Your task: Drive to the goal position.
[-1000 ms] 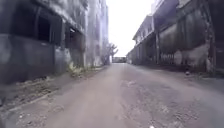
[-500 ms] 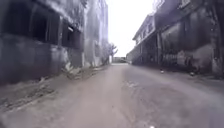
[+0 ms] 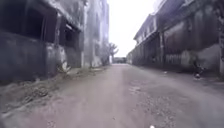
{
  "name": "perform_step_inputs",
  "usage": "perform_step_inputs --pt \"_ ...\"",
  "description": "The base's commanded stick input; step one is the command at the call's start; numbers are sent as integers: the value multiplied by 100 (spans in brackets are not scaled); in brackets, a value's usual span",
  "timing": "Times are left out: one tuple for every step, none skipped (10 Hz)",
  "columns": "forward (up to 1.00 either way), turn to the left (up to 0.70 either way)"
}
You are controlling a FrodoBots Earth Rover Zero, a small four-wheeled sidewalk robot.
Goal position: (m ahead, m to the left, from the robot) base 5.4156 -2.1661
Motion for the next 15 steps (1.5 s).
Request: perform_step_inputs --pt "50 0" --pt "50 0" --pt "50 0" --pt "50 0" --pt "50 0" --pt "50 0" --pt "50 0" --pt "50 0" --pt "50 0" --pt "50 0" --pt "50 0" --pt "50 0" --pt "50 0" --pt "50 0" --pt "50 0"
